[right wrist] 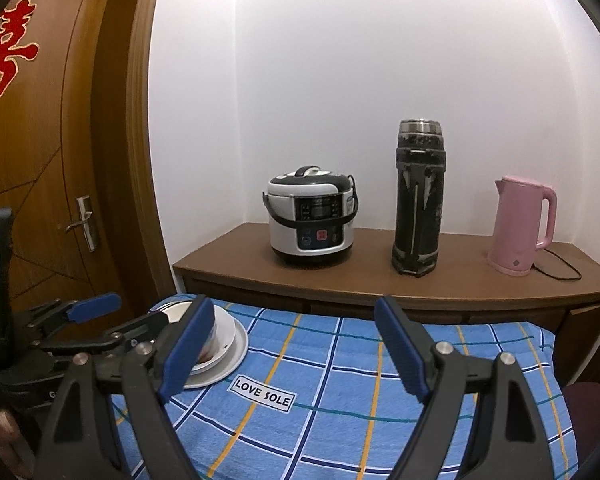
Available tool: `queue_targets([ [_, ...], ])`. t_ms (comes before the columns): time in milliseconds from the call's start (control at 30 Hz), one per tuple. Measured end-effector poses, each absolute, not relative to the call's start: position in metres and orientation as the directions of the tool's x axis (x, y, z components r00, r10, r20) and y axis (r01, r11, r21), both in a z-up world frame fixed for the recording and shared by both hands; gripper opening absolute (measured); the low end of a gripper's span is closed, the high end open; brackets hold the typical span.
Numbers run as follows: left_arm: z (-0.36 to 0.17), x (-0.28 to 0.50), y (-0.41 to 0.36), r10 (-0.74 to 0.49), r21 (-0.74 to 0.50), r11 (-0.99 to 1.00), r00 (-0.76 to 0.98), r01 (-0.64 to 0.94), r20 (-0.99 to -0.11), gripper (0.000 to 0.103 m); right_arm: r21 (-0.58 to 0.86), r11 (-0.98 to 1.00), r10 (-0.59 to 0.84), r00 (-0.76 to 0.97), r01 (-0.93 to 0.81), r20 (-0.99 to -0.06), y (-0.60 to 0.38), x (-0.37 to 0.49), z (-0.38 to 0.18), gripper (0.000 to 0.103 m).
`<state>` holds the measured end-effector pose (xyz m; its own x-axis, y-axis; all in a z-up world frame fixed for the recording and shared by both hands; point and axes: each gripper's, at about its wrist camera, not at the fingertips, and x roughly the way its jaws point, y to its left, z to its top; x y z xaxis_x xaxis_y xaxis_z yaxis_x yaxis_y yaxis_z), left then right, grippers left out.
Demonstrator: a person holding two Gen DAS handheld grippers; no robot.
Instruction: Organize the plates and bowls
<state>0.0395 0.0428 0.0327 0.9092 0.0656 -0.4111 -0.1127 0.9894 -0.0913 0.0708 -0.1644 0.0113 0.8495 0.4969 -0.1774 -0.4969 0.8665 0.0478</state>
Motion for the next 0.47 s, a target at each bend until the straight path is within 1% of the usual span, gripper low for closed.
queue_targets([
  [167, 0.037, 0.037, 0.036, 0.052, -0.094, 0.991, 0.919, -0.096, -0.391, 0.081, 0.05, 0.872, 0.488, 0.858, -0.487, -0.16, -0.173, 0.066, 0.014, 0.085],
  [267, 0.037, 0.037, 0.033, 0.036, -0.1, 0.992, 0.921, -0.08, -0.388, 0.081, 0.054, 0.875, 0.484, 0.861, -0.482, -0.157, -0.178, 0.065, 0.014, 0.085],
  [467, 0.038, 0.037, 0.022, 0.034, -0.074, 0.995, 0.921, -0.068, -0.388, 0.081, 0.061, 0.878, 0.479, 0.864, -0.476, -0.157, -0.186, 0.063, 0.012, 0.086],
])
